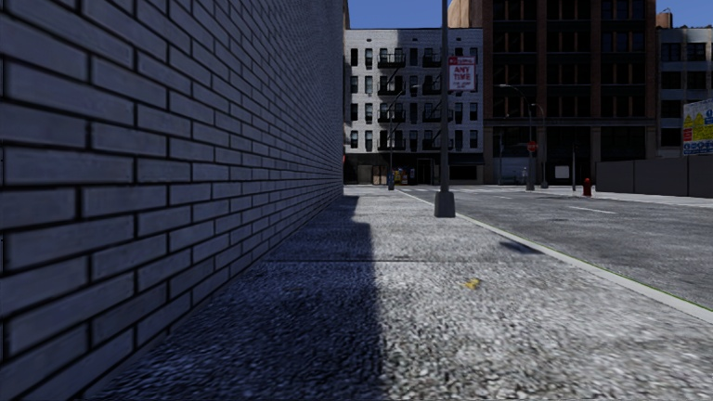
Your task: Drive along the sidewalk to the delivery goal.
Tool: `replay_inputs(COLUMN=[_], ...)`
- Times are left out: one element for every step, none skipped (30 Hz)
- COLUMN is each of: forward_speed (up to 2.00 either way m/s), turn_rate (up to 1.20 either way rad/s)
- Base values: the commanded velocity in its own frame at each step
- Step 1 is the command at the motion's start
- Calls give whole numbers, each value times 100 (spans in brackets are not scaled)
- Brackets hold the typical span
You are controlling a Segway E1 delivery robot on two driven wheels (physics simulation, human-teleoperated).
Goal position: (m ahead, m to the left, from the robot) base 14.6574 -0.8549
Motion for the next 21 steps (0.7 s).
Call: replay_inputs(forward_speed=[78,76,76,76,75,75,75,75,75,75,75,75,111,111,114,114,121,124,125,125,125], turn_rate=[-41,0,0,0,0,0,0,0,0,0,0,0,0,0,0,0,0,0,0,0,0])
